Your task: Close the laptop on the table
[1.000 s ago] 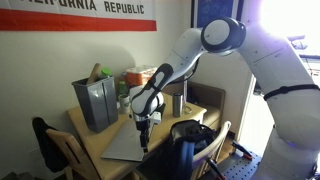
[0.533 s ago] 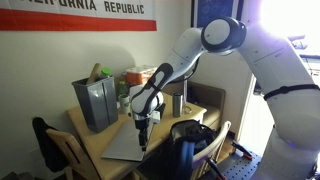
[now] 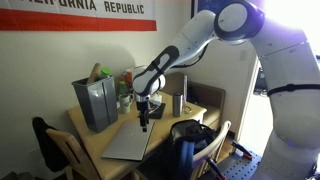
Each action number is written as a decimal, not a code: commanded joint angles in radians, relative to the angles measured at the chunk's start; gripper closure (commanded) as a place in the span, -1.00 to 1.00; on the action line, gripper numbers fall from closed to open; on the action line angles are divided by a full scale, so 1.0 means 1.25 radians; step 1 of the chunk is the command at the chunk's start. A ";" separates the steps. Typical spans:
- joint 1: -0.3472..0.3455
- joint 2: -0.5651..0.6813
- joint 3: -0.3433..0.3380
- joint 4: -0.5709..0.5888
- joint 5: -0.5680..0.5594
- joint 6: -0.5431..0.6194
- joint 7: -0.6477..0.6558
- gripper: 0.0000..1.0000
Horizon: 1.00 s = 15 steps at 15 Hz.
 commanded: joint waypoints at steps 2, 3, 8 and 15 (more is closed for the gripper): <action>-0.021 -0.158 -0.016 -0.020 0.041 -0.087 0.003 -1.00; -0.022 -0.185 -0.024 -0.018 0.047 -0.103 0.005 -1.00; -0.013 -0.296 -0.077 -0.011 0.033 -0.188 0.060 -1.00; -0.005 -0.359 -0.117 -0.008 0.015 -0.262 0.141 -1.00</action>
